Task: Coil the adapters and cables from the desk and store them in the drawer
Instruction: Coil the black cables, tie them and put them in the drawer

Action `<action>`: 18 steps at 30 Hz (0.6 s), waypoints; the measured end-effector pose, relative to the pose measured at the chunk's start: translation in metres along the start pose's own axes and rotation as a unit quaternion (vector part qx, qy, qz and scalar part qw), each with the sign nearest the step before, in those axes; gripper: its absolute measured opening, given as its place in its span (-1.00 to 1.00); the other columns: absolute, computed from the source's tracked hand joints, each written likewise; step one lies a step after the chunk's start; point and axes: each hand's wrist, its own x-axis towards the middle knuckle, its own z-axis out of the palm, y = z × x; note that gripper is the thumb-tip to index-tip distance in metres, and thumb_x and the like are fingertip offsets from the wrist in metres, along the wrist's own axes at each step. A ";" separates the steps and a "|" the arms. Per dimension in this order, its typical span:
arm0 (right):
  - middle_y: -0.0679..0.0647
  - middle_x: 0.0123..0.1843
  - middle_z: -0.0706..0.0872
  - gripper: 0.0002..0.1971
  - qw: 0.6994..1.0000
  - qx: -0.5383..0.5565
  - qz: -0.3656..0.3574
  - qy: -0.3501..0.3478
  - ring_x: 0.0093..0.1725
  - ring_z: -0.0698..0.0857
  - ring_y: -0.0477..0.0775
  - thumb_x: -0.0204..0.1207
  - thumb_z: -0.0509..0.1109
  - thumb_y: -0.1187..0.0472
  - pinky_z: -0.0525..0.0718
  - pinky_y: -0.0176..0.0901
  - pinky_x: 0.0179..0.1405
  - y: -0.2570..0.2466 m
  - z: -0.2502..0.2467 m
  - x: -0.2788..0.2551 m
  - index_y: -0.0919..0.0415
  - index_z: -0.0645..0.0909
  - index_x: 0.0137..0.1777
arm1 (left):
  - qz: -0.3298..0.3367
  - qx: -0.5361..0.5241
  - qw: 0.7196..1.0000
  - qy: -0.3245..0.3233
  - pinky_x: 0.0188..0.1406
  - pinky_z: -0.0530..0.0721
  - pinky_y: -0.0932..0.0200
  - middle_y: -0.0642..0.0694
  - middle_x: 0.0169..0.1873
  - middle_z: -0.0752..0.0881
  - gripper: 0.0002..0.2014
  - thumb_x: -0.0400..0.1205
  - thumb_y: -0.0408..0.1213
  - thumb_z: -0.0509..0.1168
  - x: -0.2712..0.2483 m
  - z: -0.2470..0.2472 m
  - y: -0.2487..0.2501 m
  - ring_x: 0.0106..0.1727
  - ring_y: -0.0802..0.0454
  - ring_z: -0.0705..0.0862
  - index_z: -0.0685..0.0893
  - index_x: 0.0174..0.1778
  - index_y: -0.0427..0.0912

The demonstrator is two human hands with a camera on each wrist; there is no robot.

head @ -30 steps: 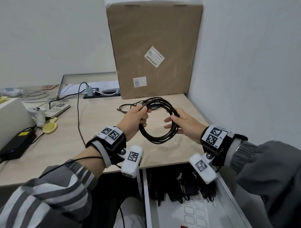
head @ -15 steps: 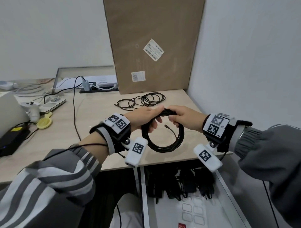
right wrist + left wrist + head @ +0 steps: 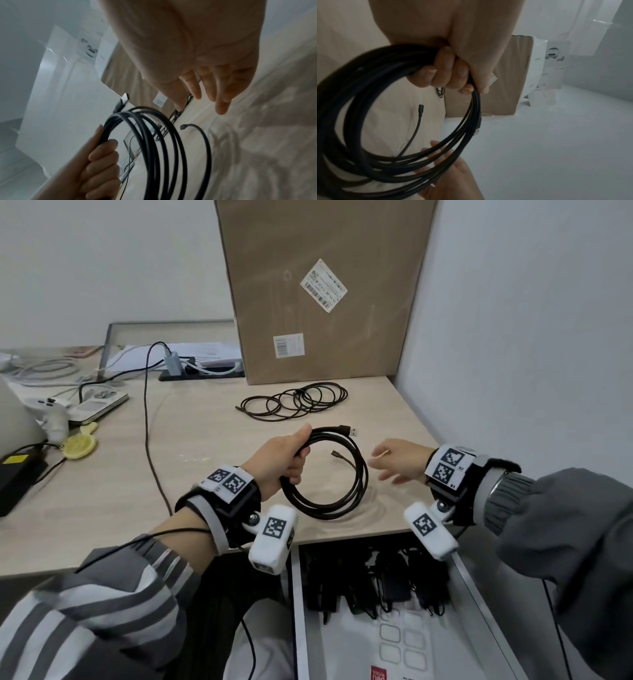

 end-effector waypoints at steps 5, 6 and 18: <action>0.13 -0.25 0.62 -0.89 0.996 0.001 0.054 -0.076 -0.41 0.45 -0.05 0.46 0.44 0.25 0.27 -0.29 -0.54 -0.005 0.014 0.013 0.28 0.65 -0.09 | 0.003 -0.053 0.999 -0.008 -0.62 0.21 0.30 0.06 -0.62 0.12 -0.51 0.71 0.16 0.07 -0.002 -0.008 -0.003 -0.63 0.14 0.09 0.36 -0.43 -0.10; 0.14 -0.27 0.63 -0.87 0.996 -0.009 0.057 -0.071 -0.42 0.40 -0.04 0.42 0.47 0.25 0.24 -0.28 -0.55 -0.005 0.015 0.014 0.30 0.67 -0.11 | 0.005 -0.060 0.998 -0.008 -0.62 0.21 0.30 0.06 -0.62 0.12 -0.51 0.70 0.16 0.07 -0.003 -0.009 -0.003 -0.64 0.14 0.09 0.36 -0.44 -0.11; 0.01 -0.22 0.71 -0.81 0.987 0.118 -0.106 0.009 -0.35 0.57 -0.16 0.65 0.29 0.22 0.32 -0.36 -0.48 -0.019 0.019 -0.002 0.23 0.71 0.10 | -0.032 -0.071 0.997 -0.018 -0.66 0.23 0.33 0.08 -0.64 0.12 -0.50 0.71 0.16 0.05 -0.009 -0.016 -0.015 -0.66 0.17 0.09 0.33 -0.44 -0.11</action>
